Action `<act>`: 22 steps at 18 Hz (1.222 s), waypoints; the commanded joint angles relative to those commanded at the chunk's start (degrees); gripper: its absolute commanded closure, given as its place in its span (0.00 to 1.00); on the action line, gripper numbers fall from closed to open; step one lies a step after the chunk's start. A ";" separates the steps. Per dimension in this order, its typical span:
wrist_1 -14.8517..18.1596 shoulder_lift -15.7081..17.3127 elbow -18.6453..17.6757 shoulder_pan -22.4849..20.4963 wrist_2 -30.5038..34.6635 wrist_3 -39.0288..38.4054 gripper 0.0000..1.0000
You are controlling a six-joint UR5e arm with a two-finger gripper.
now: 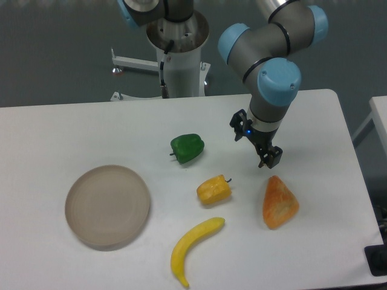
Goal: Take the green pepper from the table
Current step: 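Move the open gripper over the green bell pepper and lower it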
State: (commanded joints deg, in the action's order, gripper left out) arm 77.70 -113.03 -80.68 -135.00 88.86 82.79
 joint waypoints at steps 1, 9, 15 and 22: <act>0.00 0.00 0.00 0.00 0.00 0.00 0.00; 0.09 3.06 -4.03 -0.62 -0.70 0.35 0.00; 0.09 10.02 -13.43 1.66 -0.70 0.18 0.00; -2.01 10.55 -17.66 3.69 -1.57 0.00 0.00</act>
State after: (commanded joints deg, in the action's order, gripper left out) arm 75.69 -102.48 -98.35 -131.31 87.28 82.79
